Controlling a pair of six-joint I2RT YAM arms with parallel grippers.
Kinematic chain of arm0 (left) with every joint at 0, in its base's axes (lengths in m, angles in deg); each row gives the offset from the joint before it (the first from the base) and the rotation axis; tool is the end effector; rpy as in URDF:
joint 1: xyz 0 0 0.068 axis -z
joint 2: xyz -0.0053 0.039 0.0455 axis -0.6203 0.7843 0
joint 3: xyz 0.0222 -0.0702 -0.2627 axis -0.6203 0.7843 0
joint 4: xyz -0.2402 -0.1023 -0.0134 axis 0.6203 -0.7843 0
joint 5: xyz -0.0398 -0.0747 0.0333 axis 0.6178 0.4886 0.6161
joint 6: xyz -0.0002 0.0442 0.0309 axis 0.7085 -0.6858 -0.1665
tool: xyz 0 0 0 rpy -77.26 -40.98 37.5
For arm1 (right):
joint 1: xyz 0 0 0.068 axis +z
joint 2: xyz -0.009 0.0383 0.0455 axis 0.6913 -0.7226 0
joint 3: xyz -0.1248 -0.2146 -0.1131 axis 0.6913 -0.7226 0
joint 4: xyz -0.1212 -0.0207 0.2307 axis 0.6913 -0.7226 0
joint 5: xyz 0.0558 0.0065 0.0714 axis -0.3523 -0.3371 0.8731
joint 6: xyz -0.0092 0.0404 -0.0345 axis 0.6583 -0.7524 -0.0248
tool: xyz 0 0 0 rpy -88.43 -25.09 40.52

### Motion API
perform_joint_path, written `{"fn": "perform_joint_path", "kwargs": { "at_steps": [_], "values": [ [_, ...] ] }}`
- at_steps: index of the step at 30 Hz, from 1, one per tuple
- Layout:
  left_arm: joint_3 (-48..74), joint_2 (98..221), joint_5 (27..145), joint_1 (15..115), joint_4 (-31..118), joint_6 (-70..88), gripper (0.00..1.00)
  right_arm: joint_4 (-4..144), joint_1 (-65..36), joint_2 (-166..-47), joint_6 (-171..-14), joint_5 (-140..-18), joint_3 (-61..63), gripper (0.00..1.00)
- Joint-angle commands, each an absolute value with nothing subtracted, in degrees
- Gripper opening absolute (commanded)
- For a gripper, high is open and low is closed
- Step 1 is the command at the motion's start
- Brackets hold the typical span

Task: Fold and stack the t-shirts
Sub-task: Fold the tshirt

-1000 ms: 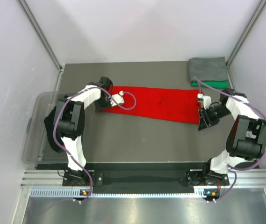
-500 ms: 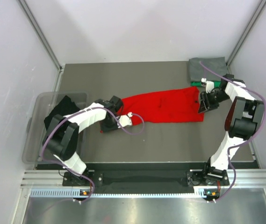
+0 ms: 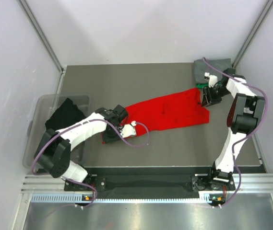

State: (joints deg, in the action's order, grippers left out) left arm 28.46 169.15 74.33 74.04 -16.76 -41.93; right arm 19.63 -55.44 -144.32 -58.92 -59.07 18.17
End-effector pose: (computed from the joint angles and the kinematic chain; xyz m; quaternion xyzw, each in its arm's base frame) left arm 0.2021 -0.1427 0.2037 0.6047 0.7952 0.0311 0.0311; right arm 0.4120 -0.0682 0.1879 -0.1550 0.9522 0.1915 0.1807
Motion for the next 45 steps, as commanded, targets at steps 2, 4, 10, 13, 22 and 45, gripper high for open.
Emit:
{"fn": "perform_joint_path", "kwargs": {
  "at_steps": [2, 4, 10, 13, 22, 45],
  "values": [
    [30.57, 166.32, 75.42, 77.01, -22.02, -38.35, 0.00, 22.72, -52.18, -146.64, -60.72, -60.71, 22.05, 0.42],
    [30.92, 166.05, 76.04, 77.63, -22.72, -37.39, 0.00, 23.17, -50.95, -147.52, -60.81, -62.20, 22.49, 0.43],
    [33.64, 163.86, 75.60, 77.63, -23.08, -37.56, 0.00, 25.80, -49.36, -148.58, -62.04, -65.54, 22.93, 0.45],
    [34.52, 162.98, 76.30, 77.63, -23.25, -37.56, 0.00, 26.07, -48.48, -150.77, -62.04, -66.60, 24.16, 0.45],
    [36.19, 161.05, 79.19, 77.72, -24.13, -37.47, 0.00, 23.87, -41.82, -158.33, -60.29, -74.42, 32.50, 0.22],
    [29.53, 164.73, 89.66, 79.82, -28.00, -34.57, 0.00, 23.95, -33.98, -175.03, -56.24, -86.73, 61.95, 0.00]
  ]
}}
